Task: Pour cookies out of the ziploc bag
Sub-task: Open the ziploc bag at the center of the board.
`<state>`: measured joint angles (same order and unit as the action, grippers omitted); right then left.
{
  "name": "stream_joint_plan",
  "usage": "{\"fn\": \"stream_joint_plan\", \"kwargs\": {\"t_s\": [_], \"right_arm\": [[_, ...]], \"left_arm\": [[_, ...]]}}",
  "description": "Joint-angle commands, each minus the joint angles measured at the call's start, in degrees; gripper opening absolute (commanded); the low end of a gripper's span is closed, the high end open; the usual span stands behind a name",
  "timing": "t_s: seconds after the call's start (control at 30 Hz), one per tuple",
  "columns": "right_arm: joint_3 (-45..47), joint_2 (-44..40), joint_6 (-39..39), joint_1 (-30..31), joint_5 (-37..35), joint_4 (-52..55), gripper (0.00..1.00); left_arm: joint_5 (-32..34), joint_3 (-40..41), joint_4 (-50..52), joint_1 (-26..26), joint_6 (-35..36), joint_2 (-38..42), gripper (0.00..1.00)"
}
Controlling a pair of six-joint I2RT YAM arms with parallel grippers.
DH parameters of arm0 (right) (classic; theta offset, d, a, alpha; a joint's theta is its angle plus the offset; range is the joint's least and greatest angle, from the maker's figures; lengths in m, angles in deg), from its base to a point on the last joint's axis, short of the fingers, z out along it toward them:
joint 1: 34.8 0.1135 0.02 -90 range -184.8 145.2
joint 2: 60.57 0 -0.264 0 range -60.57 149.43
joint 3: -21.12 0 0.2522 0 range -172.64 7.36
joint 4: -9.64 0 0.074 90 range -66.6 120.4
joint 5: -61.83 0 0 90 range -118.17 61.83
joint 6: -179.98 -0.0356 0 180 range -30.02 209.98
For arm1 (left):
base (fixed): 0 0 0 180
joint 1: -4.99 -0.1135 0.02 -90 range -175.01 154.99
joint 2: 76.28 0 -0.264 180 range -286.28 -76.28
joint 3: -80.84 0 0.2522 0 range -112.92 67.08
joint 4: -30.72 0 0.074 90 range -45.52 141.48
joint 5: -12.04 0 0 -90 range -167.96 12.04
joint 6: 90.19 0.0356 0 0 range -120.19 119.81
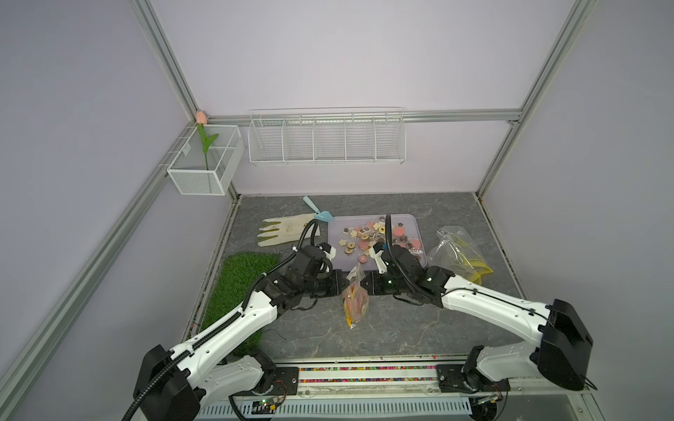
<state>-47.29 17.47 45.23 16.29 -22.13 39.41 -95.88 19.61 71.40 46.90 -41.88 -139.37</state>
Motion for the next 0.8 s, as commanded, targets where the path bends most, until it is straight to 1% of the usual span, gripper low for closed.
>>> {"fn": "stream_joint_plan", "kwargs": {"t_s": [0.0, 0.3, 0.5, 0.6, 0.67, 0.77], "right_arm": [[-0.7, -3.4, 1.0, -0.3, -2.2, 2.9, 0.06], [-0.7, -10.2, 0.8, -1.3, -5.5, 9.1, 0.06], [0.5, -13.3, 0.1, -1.7, -8.4, 11.5, 0.07], [1.0, -13.1, 0.7, -1.8, -7.6, 11.2, 0.08], [1.1, -12.4, 2.5, -1.7, -7.3, 11.7, 0.14], [1.1, -12.3, 6.9, -1.5, -6.8, 11.8, 0.34]], "left_arm": [[2.6, -1.9, 3.3, -0.8, 1.3, 1.4, 0.00], [4.2, -6.9, 8.6, -0.9, 3.2, 4.0, 0.00], [3.6, -7.5, 7.9, -0.9, 3.3, 4.3, 0.00], [2.3, -7.2, 6.4, -0.9, 3.4, 3.5, 0.00], [1.8, -7.3, 6.2, -0.9, 4.0, 2.6, 0.00], [0.8, -7.9, 6.1, -0.9, 4.7, 0.9, 0.00]]}}
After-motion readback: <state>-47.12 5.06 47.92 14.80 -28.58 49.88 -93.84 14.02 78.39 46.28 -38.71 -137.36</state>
